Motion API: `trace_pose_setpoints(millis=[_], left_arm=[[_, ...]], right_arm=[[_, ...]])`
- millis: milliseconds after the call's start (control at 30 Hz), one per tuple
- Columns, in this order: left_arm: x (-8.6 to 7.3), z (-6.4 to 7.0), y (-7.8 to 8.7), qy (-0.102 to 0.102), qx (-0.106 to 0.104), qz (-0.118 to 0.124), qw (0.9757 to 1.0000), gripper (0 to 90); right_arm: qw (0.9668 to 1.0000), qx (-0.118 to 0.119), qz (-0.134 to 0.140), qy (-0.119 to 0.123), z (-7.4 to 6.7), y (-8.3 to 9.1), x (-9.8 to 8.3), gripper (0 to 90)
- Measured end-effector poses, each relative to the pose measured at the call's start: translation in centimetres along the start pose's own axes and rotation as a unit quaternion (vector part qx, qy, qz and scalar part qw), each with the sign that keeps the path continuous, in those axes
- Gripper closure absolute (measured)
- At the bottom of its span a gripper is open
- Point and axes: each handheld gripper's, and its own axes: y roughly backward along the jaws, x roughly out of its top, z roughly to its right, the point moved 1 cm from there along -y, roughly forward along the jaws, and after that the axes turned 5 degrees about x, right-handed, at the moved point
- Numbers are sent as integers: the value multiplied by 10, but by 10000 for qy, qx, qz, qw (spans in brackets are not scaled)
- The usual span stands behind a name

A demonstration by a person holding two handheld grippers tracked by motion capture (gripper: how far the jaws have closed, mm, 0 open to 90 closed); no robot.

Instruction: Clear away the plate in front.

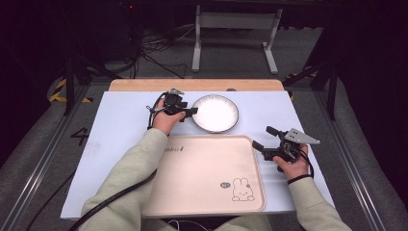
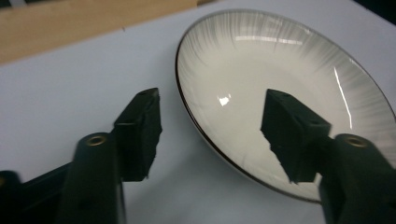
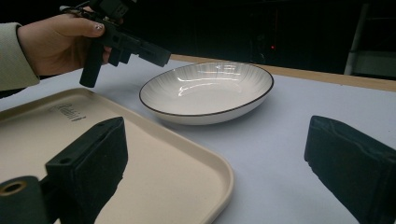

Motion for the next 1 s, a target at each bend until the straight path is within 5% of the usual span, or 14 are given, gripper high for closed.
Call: trace_pose_setpoints(millis=[233, 433, 1000], left_arm=[[2, 1, -12, -56, 50, -203, 9998, 410], [0, -1, -23, 113, 75, -375, 9992, 430], [4, -2, -37, 467, -68, -616, 9970, 642]], right_arm=[[10000, 5, -47, 80, -2, -1, 0, 72], [10000, 4, -14, 80, -2, 0, 0, 80], [9999, 5, -22, 99, -2, 0, 0, 95]])
